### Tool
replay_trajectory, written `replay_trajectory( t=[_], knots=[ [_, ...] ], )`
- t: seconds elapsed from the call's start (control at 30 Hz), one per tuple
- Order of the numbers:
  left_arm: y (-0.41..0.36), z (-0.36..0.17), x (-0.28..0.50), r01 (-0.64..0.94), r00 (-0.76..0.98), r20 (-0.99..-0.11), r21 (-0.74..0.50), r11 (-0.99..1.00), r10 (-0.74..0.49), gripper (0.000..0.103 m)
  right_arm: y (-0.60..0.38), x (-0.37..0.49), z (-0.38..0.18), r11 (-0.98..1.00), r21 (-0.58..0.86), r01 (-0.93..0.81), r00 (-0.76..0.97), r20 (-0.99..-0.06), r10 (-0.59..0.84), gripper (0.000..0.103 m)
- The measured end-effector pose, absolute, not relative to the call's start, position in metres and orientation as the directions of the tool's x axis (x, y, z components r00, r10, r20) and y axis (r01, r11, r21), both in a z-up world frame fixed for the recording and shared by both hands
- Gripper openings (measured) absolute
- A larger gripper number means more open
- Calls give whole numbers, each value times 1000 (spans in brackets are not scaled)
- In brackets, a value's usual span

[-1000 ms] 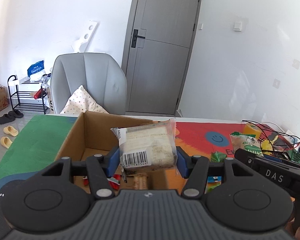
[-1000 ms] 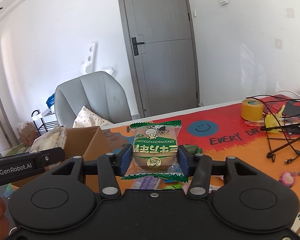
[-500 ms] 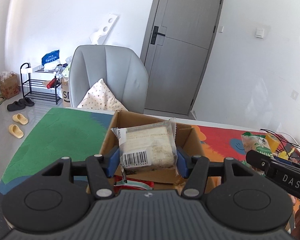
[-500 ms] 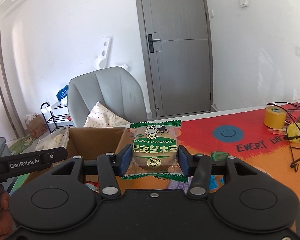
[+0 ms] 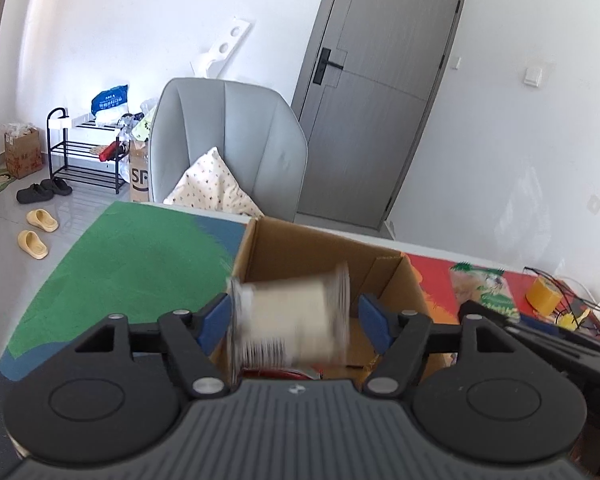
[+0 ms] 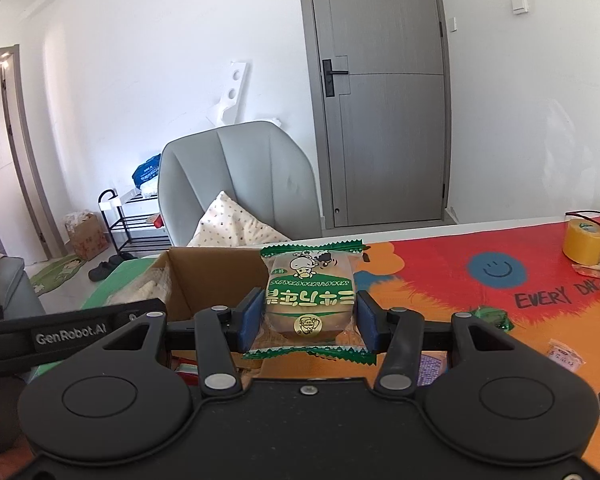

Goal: Organize snacks
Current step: 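Open both grippers to drop the snacks into the box, then move both tools back toward the remaining snacks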

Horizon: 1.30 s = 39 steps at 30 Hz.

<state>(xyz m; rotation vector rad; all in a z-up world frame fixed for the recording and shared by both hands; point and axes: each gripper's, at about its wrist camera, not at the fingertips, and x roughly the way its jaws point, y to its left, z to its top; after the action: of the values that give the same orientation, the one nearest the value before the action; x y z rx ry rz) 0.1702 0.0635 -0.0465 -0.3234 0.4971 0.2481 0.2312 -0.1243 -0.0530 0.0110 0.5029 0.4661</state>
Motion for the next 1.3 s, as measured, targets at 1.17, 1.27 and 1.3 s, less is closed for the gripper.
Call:
replay_trajectory(
  t=[1.17,1.27,1.3],
  knots=[
    [65,-51,147,-412,810,-525,-193,890,261,95,-142,212,-59,917,164,-364,776,-491,397,73],
    [54,-51,147,-396,814,-525,-188,899,248,95,-155,211,-60,925,164,-342,784,-493,377,75],
    [50,-51,147,-391,815,-525,-187,901,244,95,-158,211,-60,927,164,-337,786,-493,373,75]
  ],
)
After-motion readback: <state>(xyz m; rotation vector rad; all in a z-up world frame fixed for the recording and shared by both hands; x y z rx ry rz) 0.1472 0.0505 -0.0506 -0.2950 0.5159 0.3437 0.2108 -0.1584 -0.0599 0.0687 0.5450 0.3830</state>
